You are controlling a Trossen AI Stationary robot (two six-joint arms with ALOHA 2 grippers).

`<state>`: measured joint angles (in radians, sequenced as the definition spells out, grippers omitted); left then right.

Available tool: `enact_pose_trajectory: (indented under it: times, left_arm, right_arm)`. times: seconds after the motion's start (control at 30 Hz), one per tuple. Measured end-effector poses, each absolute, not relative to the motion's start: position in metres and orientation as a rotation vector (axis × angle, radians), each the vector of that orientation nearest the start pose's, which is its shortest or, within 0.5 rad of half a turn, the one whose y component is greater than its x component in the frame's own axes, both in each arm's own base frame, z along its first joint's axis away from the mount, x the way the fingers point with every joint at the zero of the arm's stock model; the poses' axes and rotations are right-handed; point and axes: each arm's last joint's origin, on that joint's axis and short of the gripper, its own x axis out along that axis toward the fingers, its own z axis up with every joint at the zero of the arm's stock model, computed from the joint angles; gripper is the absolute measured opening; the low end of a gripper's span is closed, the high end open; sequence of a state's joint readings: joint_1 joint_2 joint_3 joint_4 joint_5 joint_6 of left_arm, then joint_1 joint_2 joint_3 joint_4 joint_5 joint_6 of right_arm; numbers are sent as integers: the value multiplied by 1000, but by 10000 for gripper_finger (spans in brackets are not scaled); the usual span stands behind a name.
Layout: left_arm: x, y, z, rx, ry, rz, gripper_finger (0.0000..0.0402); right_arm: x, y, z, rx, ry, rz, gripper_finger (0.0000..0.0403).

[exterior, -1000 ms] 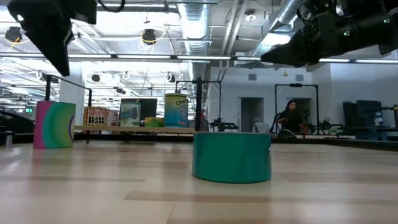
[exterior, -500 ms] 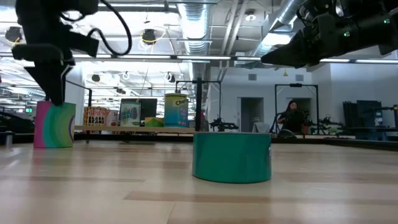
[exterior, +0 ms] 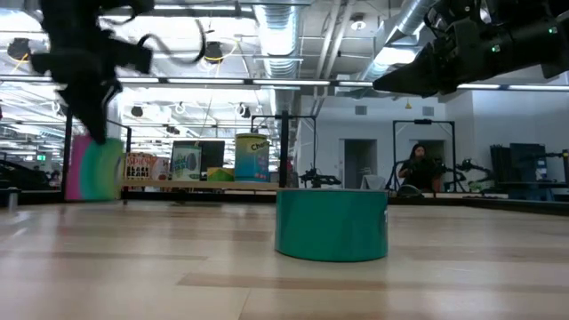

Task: Pick and place cans onto a shelf
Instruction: Put the canned green on the shelf

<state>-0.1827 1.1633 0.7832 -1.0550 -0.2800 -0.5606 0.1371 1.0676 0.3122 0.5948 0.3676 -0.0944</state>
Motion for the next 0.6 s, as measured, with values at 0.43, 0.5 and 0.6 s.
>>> enact_pose_trajectory:
  times: [0.43,0.5,0.6]
  left_arm:
    - [198,40,292,-246,1086,644,2]
    - [195,57,296,-243,1078,683,2]
    - [190,80,298,-267,1062,704,2]
  right_arm:
    - [205,18,196,-133,164,-223,15]
    - [205,18,196,-134,164,-223,16]
    - [205,18,196,-137,164,-222,15]
